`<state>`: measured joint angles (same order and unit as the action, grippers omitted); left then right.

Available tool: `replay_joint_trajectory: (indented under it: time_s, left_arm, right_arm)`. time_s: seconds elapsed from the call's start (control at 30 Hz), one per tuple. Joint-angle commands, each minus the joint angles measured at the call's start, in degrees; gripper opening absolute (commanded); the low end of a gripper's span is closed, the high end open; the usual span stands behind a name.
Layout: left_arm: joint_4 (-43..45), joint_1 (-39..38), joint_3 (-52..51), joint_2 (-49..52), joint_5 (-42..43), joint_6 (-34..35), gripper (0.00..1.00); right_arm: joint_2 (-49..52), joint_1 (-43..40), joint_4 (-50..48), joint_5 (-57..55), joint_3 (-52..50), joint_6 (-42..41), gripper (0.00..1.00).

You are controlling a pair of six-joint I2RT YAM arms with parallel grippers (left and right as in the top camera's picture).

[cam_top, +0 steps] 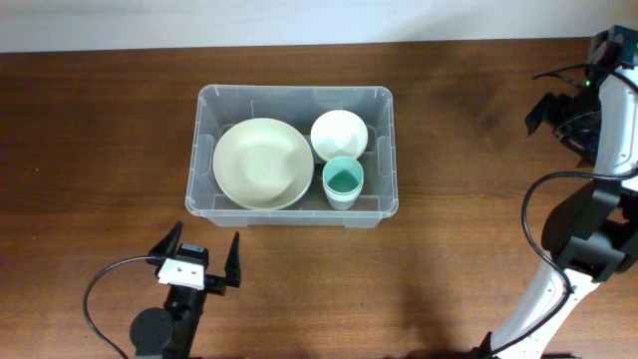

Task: Pack container

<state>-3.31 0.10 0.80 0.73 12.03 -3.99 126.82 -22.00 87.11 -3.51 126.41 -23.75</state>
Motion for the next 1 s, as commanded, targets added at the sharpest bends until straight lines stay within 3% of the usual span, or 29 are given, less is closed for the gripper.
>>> replay_joint_trajectory:
  time_s: [0.0,0.97]
  left_arm:
    - [-0.42,0.35,-0.33,-0.46,-2.4,0.5,1.0]
    - [-0.46,0.35,-0.31,-0.44,-5.01,0.52,1.0]
  right_arm:
    - [-0.02,-0.15,0.0,-0.11,-0.2,-0.07,0.99]
    - [-0.02,-0.15,0.0,-0.11,-0.2,-0.07,0.99]
